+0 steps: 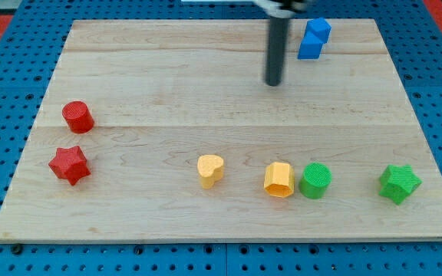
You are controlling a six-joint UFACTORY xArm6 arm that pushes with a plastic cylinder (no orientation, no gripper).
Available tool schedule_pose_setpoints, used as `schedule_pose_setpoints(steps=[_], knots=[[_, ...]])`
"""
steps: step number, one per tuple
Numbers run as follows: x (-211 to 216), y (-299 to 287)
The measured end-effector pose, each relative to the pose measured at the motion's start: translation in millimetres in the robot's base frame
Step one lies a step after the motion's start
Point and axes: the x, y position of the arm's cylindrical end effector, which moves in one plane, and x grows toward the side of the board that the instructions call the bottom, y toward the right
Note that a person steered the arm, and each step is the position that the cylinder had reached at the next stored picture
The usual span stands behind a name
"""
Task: Place the green star diagonally top left to the green circle
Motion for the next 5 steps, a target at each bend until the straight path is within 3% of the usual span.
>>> schedule_pose_setpoints(steps=[1,5], knots=[[0.1,67.5],[1.6,71.5]])
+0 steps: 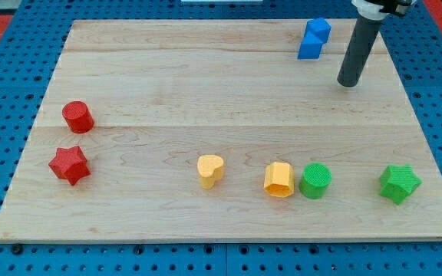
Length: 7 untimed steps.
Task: Place the green star diagonally top left to the green circle
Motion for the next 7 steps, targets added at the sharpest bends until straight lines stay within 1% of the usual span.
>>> schedule_pose_setpoints(steps=[1,2,3,4,5,6,7], knots=[[11.3,36.5],[27.3,119.9],[29.3,142.3],[39.4,142.6],[53.3,115.8],[37.0,22.2],[35.2,-64.9]])
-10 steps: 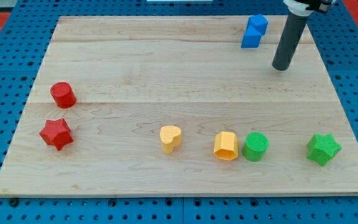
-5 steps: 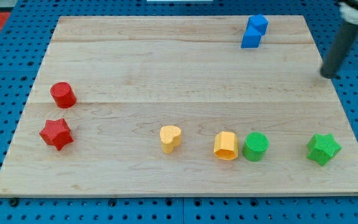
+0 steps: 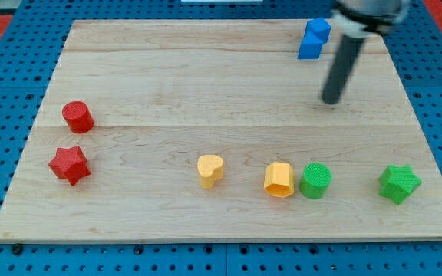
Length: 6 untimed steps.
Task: Place the green star diagonally top left to the green circle
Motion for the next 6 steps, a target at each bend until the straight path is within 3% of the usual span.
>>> schedule_pose_setpoints(steps=[2,3,4,6], knots=[[84.5,158.3],[172.5,187.6],[188.0,136.5],[117.5,-39.2]])
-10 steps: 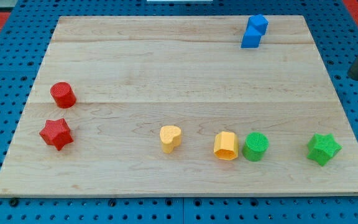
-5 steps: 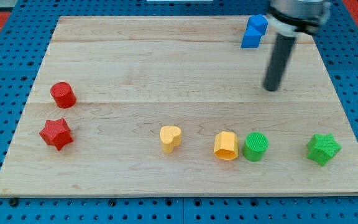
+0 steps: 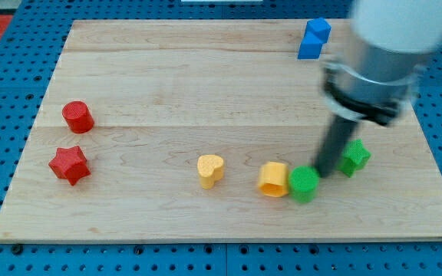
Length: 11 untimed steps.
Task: Place the green star diagonally top left to the green circle
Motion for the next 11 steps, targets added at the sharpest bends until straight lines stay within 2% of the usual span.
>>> schedule_pose_setpoints(steps=[1,2,3,4,6,7,8,9,10,11], knots=[[0.9,17.7],[58.8,27.6],[43.4,97.4],[-36.2,68.3],[-177.3,-96.9],[-185.2,-74.7],[-111.6,-66.0],[-112.9,11.8],[-168.1,-35.8],[-187.7,-92.8]])
